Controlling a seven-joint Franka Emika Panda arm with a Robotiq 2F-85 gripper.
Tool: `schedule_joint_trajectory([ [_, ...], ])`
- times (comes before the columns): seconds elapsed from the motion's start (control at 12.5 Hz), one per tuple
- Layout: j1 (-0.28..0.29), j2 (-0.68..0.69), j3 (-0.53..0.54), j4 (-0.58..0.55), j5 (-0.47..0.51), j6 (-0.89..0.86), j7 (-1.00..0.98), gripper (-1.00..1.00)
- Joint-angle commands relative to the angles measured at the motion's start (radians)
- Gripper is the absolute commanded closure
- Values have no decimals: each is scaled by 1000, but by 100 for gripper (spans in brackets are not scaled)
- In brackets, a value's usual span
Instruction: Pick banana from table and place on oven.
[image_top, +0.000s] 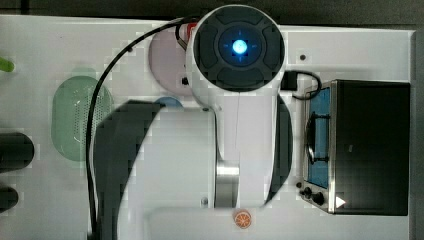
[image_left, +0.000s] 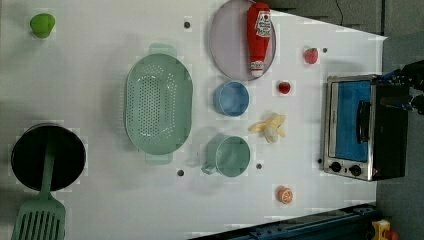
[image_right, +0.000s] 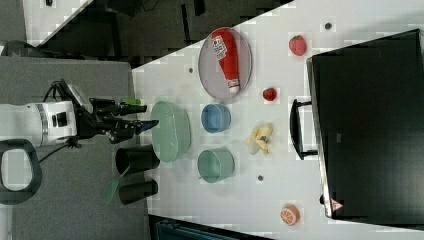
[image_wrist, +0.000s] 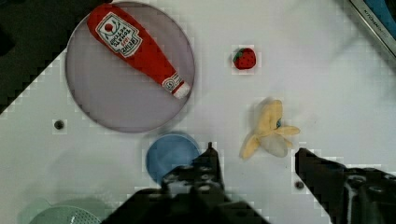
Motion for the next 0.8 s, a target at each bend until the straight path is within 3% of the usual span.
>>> schedule_joint_trajectory([
  [0.08, -24, -399, -27, -274, -13, -110, 161, -59],
  [0.24, -24, -399, -27, -276, -13, -110, 161, -99],
  [0.56, -24, -371, -27, -318, -13, -44, 160, -100],
  [0.8, -23, -313, -27, -422, -13, 81, 161, -100],
])
